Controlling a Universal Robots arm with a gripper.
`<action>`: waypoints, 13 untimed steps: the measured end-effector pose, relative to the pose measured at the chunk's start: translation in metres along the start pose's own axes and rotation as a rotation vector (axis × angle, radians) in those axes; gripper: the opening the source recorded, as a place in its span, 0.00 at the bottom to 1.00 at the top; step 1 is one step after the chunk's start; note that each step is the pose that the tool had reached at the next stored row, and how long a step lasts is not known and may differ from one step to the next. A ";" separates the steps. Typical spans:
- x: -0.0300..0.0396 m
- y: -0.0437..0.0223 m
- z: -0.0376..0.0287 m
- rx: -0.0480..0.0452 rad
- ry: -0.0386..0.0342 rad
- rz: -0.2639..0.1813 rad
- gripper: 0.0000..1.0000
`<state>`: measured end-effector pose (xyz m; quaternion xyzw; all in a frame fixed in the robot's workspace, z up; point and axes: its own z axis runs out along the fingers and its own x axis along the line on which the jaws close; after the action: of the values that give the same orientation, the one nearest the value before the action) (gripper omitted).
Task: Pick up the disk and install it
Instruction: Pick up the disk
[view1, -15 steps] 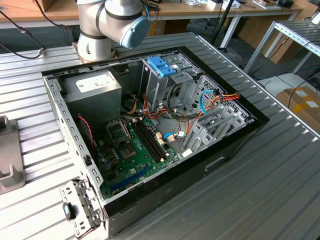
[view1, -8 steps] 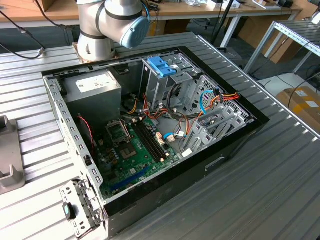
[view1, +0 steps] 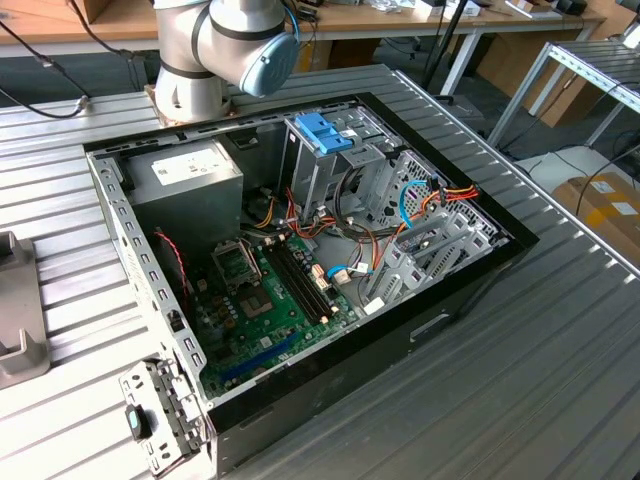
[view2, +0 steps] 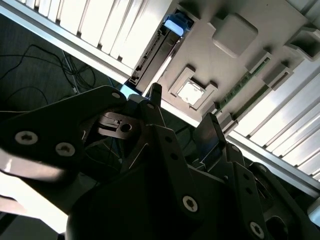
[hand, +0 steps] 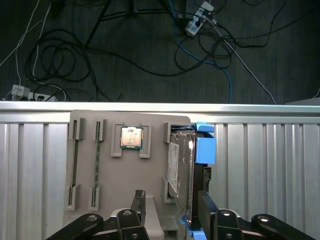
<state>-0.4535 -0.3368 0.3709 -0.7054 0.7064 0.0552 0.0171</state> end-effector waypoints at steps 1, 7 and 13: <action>-0.0001 0.0000 0.0003 -0.0001 0.0000 -0.001 0.54; -0.0008 0.0001 0.0020 -0.0004 0.0002 -0.004 0.54; -0.0040 0.0003 0.0047 -0.0008 0.0004 -0.009 0.54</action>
<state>-0.4541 -0.3324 0.3666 -0.7086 0.7032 0.0553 0.0170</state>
